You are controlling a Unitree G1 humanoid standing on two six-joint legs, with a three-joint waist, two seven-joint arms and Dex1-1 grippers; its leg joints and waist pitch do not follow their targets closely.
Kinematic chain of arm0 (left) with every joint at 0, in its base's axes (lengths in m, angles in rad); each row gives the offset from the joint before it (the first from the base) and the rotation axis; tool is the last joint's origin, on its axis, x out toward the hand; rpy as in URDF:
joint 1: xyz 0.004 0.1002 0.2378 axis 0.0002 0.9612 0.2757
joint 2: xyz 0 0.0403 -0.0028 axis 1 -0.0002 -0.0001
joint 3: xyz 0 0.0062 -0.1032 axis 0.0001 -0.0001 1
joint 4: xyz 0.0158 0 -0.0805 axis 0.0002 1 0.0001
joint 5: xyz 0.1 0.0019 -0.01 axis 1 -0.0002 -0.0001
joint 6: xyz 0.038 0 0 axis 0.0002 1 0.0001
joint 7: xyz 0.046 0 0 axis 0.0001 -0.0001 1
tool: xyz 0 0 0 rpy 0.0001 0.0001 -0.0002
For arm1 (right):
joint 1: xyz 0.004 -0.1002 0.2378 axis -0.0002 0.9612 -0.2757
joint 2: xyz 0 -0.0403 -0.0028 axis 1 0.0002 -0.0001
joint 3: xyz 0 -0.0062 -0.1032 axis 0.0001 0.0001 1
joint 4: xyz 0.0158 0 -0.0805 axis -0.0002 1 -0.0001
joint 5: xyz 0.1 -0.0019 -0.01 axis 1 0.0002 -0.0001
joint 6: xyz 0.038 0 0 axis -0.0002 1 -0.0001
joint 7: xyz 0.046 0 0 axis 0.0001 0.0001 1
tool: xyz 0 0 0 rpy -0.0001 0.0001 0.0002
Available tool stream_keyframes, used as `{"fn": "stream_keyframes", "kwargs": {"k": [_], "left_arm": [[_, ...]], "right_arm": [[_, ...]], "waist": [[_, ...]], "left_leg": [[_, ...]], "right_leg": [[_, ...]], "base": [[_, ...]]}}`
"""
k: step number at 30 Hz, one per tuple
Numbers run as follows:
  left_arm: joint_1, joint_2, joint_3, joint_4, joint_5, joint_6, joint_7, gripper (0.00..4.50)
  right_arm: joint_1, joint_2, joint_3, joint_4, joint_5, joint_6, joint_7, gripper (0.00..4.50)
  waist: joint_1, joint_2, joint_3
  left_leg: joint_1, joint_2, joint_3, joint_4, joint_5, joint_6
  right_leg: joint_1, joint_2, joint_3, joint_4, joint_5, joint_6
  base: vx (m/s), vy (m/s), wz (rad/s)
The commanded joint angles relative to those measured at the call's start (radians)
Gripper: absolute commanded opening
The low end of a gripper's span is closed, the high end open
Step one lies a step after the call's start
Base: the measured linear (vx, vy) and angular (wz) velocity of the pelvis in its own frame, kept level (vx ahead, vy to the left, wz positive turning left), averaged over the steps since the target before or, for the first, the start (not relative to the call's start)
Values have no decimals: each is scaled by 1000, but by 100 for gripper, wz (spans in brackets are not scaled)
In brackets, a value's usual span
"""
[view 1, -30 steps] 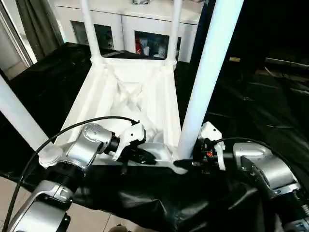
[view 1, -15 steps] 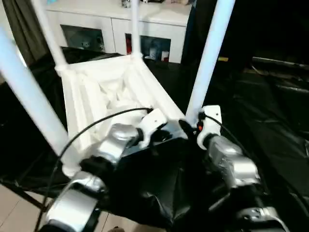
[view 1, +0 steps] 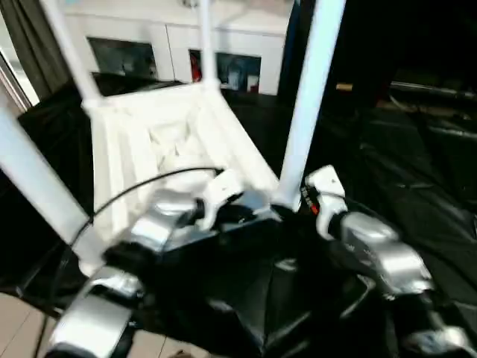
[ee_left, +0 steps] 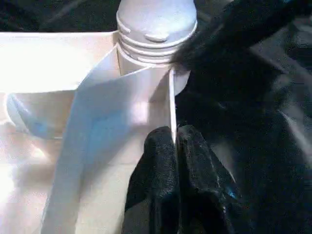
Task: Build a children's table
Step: Rotate leg to tighten
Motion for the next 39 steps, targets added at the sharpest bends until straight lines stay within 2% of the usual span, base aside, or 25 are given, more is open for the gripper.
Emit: {"fn": "stream_keyframes", "kwargs": {"k": [1,2,3,6,9,13,15,17,21,26,27,28,31,32,33,34,35,36,38,39], "left_arm": [[17,-6,-44,-9,-2,-22,-78,0],[18,1,-44,-10,-7,-23,-96,0],[18,22,-41,-10,-22,-25,-147,0],[21,46,-33,-33,-51,-4,-213,0],[28,62,-30,-59,-73,18,-260,0],[29,69,-30,-64,-76,20,-283,0],[29,68,-28,-61,-76,17,-285,0],[30,66,-25,-59,-74,17,-282,0],[36,66,-22,-62,-68,16,-268,0],[35,55,-14,-51,-49,7,-205,0],[33,53,-11,-47,-46,6,-191,0],[31,49,-8,-43,-41,7,-171,0],[18,33,6,-16,-18,11,-75,0],[6,18,16,5,-9,15,-18,0],[-3,3,23,21,-4,20,26,0],[-4,2,24,22,-4,21,30,0],[-20,-26,26,44,11,34,100,0],[-27,-41,25,54,21,40,138,0],[-54,-105,33,94,35,67,263,0],[-54,-105,33,94,35,67,263,0]], "right_arm": [[-4,-9,49,-72,45,-3,112,373],[-1,-24,50,-80,50,-6,133,373],[3,-61,51,-98,65,-4,191,373],[7,-99,65,-123,84,20,257,373],[8,-124,79,-129,85,31,301,373],[2,-125,82,-120,80,35,314,373],[1,-123,84,-118,86,45,320,339],[4,-123,94,-127,88,55,325,334],[10,-125,108,-131,74,51,328,298],[23,-115,106,-116,59,39,305,259],[25,-109,103,-111,57,37,294,249],[26,-100,98,-103,54,35,277,249],[21,-40,66,-53,39,38,166,222],[15,-2,44,-25,32,46,95,222],[11,28,27,-4,26,57,38,215],[11,31,26,-3,25,59,32,211],[5,78,2,28,12,72,-63,209],[3,103,-10,45,3,77,-115,207],[-14,191,-61,98,-24,102,-313,205],[-14,191,-61,98,-24,102,-313,204]], "waist": [[10,-11,-59],[11,-9,-59],[14,-21,-57],[24,-17,-58],[36,-17,-61],[43,-21,-64],[42,-24,-62],[42,-25,-62],[43,-23,-61],[43,-25,-60],[44,-28,-59],[42,-31,-54],[38,-30,-49],[35,-27,-46],[33,-27,-44],[31,-28,-43],[32,-7,-45],[25,-18,-41],[19,-9,-39],[16,-13,-39]], "left_leg": [[0,39,-8,-57,-220,49],[3,40,-8,-57,-223,47],[3,41,-7,-57,-230,47],[5,45,-6,-56,-219,49],[7,46,-5,-52,-189,53],[0,43,-3,-46,-151,62],[-1,42,-4,-46,-162,59],[-1,41,-4,-46,-165,56],[-1,41,-6,-48,-180,43],[-1,41,-6,-48,-180,42],[-2,40,-6,-48,-179,44],[-3,40,-7,-49,-184,45],[-2,38,-8,-54,-229,29],[1,37,-9,-57,-263,13],[4,34,-11,-59,-293,-1],[6,34,-12,-60,-304,-6],[10,34,-18,-63,-326,-18],[11,33,-18,-65,-356,-30],[17,31,-24,-67,-401,-47],[23,27,-26,-66,-424,-52]], "right_leg": [[53,-61,43,-66,-175,-214],[51,-61,43,-67,-184,-214],[49,-61,43,-67,-204,-214],[47,-61,45,-62,-194,-217],[44,-62,45,-53,-138,-235],[45,-62,44,-45,-84,-248],[46,-64,43,-49,-117,-237],[46,-64,44,-50,-133,-231],[45,-65,44,-53,-177,-214],[44,-64,44,-52,-173,-210],[44,-64,44,-53,-176,-209],[41,-64,44,-54,-191,-204],[38,-66,44,-67,-282,-181],[35,-66,45,-74,-348,-162],[32,-67,43,-82,-415,-144],[31,-69,44,-85,-442,-136],[32,-71,44,-86,-472,-124],[27,-67,42,-95,-502,-108],[26,-68,37,-102,-569,-88],[22,-68,33,-110,-615,-71]], "base": [[0,0,0],[0,0,0],[0,0,0],[0,0,0],[0,0,0],[0,0,0],[0,0,0],[0,0,0],[0,0,0],[0,0,0],[0,0,0],[0,0,0],[0,0,0],[0,0,0],[0,0,0],[0,0,0],[0,0,0],[0,0,0],[0,0,0],[0,0,0]]}}
